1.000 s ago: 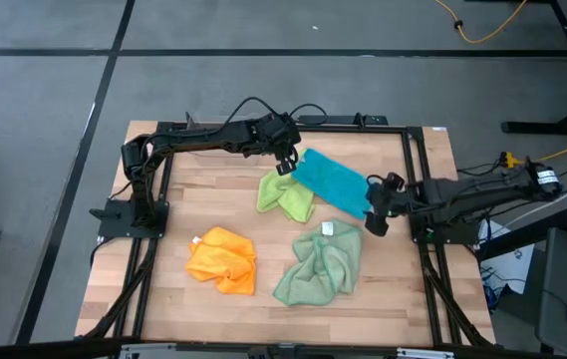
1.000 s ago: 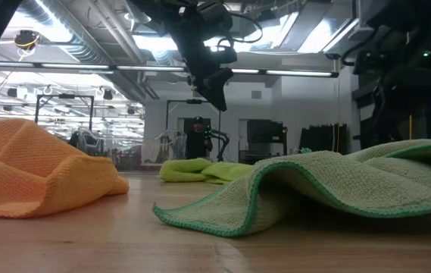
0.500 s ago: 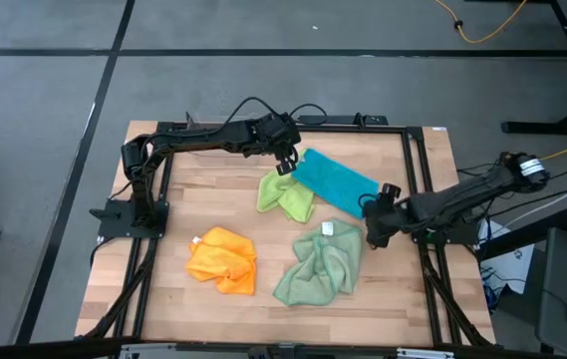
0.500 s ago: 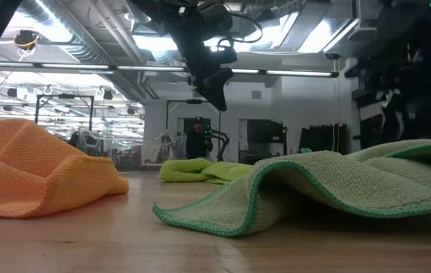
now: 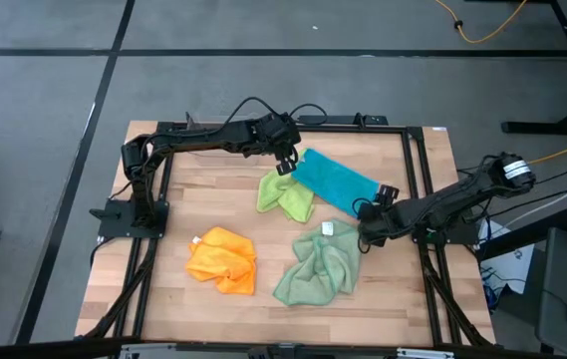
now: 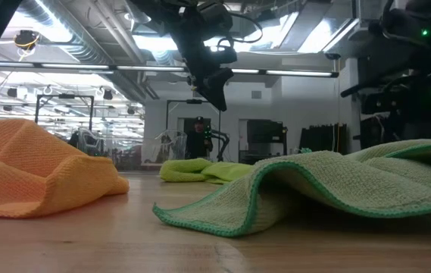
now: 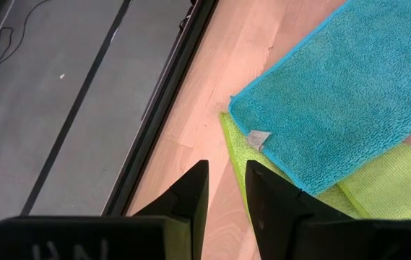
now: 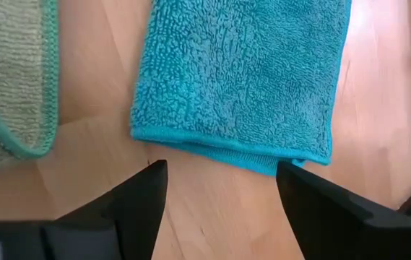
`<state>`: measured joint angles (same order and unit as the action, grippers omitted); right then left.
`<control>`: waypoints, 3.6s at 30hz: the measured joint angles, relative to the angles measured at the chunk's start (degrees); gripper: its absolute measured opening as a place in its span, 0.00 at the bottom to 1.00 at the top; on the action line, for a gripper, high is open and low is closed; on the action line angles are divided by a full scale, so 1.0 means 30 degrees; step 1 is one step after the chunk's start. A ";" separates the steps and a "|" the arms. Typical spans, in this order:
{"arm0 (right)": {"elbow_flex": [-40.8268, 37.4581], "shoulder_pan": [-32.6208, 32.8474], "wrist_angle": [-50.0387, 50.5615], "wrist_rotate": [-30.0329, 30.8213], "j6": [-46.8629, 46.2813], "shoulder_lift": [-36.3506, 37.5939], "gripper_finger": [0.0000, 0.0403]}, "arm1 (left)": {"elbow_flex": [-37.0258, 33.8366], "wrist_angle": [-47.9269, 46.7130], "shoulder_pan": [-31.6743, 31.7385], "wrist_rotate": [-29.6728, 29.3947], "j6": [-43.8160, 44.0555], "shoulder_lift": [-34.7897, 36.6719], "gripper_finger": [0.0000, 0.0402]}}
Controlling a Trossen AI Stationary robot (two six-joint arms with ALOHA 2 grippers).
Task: Fold microfiber towels
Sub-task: Fold the blue towel
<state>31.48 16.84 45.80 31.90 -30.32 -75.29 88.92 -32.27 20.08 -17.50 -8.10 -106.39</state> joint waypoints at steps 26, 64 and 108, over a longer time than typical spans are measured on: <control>0.0015 -0.0517 -0.3896 0.1019 0.4783 -0.1938 0.57 | 0.0000 -0.0007 -0.0004 0.0007 0.0007 0.0000 0.21; 0.0947 0.2220 -0.6093 -0.0577 0.5717 -0.1931 0.01 | 0.0000 -0.0007 -0.0003 0.0007 0.0001 0.0000 0.21; 0.3730 0.1759 -0.2273 0.0471 0.1119 -0.1188 0.20 | 0.0000 0.0073 -0.0007 0.0000 -0.0137 0.0000 0.21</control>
<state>42.68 22.12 38.98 33.31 -26.97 -78.85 88.92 -32.05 20.05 -17.50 -8.51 -106.39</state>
